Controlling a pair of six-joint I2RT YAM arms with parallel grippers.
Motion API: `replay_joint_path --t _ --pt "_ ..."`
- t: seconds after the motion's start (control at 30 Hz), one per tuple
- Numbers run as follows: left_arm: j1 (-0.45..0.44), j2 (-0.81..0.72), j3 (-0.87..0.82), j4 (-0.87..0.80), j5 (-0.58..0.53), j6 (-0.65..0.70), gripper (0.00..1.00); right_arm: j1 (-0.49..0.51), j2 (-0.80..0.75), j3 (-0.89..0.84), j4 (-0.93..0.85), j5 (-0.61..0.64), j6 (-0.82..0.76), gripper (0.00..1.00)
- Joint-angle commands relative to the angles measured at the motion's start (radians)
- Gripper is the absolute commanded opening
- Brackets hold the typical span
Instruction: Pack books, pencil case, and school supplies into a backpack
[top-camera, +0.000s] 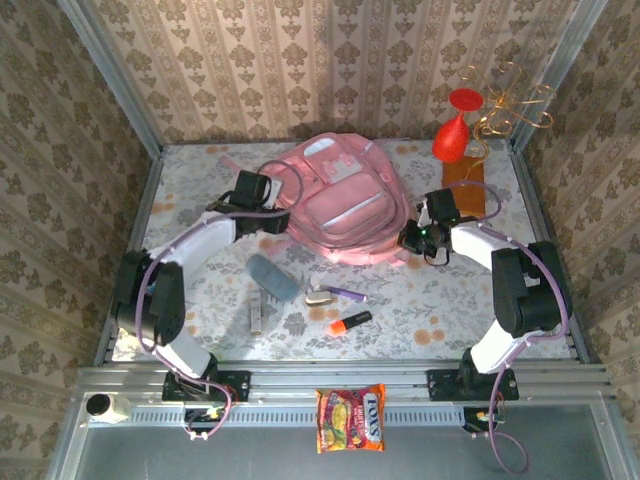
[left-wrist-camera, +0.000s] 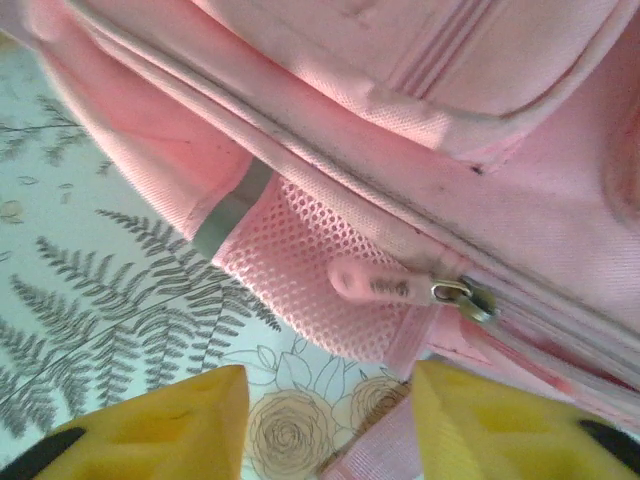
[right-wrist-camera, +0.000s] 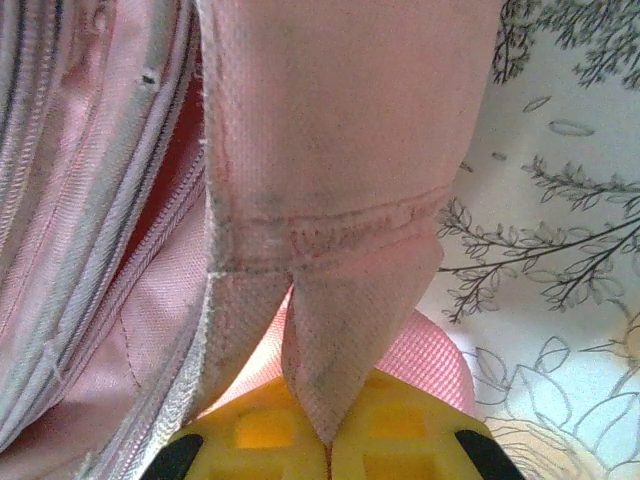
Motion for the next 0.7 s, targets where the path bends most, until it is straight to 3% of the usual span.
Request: replay_joint_path --t 0.0,0.13,0.27,0.53,0.67 --pt "-0.127 -0.060 -0.020 0.135 0.000 0.043 0.66 0.033 -0.028 0.003 0.035 -0.022 0.035 0.00" --pt "-0.250 0.033 0.075 0.101 -0.009 0.142 0.69 0.041 -0.018 0.010 0.042 -0.022 0.043 0.00" --pt "-0.316 0.172 0.225 0.007 -0.044 0.213 0.70 0.047 -0.016 0.001 0.056 -0.027 0.051 0.01" --pt "-0.353 0.390 0.421 -0.097 -0.099 0.293 0.70 0.049 -0.026 -0.022 0.075 -0.032 0.062 0.04" --pt "-0.345 0.427 0.450 -0.112 -0.182 0.299 0.68 0.050 -0.042 -0.008 0.028 -0.007 0.033 0.17"
